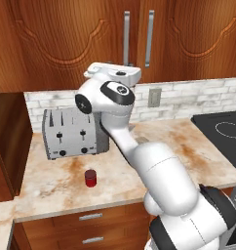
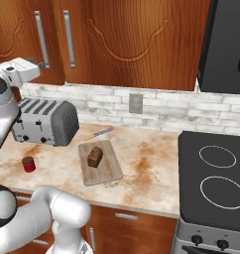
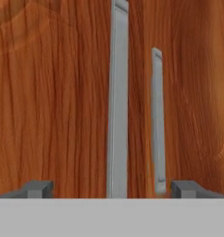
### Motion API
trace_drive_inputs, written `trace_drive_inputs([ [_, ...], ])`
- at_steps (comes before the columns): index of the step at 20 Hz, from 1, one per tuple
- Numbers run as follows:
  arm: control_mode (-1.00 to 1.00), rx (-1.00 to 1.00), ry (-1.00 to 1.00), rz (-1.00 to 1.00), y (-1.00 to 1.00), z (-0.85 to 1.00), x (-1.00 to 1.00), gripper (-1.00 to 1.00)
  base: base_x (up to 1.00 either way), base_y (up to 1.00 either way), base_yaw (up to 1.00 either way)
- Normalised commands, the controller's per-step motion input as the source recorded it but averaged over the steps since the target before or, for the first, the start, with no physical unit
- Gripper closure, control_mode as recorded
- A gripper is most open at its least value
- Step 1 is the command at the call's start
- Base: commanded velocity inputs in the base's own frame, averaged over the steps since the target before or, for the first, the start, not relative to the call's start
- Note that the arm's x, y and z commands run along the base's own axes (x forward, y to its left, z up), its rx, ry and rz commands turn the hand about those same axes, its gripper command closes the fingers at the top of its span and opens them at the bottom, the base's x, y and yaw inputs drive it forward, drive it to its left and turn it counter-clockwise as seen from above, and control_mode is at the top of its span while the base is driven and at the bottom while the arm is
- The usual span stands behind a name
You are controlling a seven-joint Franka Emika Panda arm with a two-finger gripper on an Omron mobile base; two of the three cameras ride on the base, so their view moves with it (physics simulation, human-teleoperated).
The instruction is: Pick the bread, place it on the cutting board, pick the jam, place it on the counter, and close the cabinet.
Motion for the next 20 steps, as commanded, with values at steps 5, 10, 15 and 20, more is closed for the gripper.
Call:
trace_drive_inputs([
  [5,-1.00,0.02,-0.01,0.00,-0.19,0.00,0.57,-1.00,0.00,0.00,0.00],
  [10,-1.00,0.03,-0.03,0.00,-0.20,0.00,0.45,-1.00,0.00,0.00,0.00],
  [15,-1.00,0.02,-0.02,0.00,-0.16,0.00,0.41,-1.00,0.00,0.00,0.00],
  [20,-1.00,0.01,-0.01,0.00,-0.15,0.00,0.41,-1.00,0.00,0.00,0.00],
])
